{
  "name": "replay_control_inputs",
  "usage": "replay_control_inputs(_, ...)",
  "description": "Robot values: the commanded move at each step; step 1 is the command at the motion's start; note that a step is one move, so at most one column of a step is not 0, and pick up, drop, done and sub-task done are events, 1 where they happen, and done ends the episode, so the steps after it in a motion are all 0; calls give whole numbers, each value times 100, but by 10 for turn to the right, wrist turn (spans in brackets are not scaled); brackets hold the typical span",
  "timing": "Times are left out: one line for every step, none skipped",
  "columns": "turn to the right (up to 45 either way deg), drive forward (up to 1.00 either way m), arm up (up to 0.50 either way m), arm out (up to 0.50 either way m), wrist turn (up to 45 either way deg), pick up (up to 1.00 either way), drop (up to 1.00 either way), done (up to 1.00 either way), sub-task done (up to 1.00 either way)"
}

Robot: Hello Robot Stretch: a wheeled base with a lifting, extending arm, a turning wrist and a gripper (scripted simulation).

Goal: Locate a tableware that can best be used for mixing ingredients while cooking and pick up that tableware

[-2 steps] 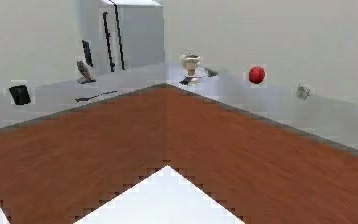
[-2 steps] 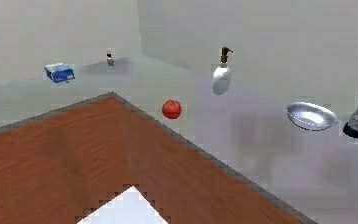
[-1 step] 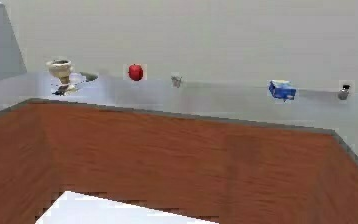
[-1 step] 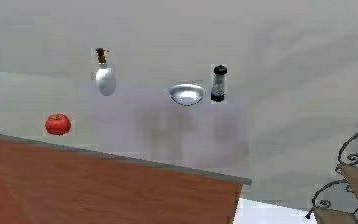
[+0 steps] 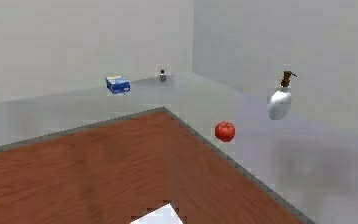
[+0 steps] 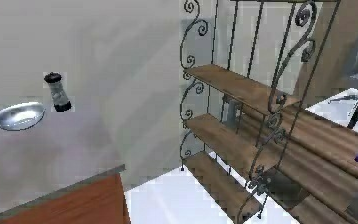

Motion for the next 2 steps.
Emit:
replay_control_inputs(360, 0, 0, 0, 0, 0, 0, 0, 0)
replay_control_inputs(0, 25, 0, 0, 0, 0, 0, 0, 0)
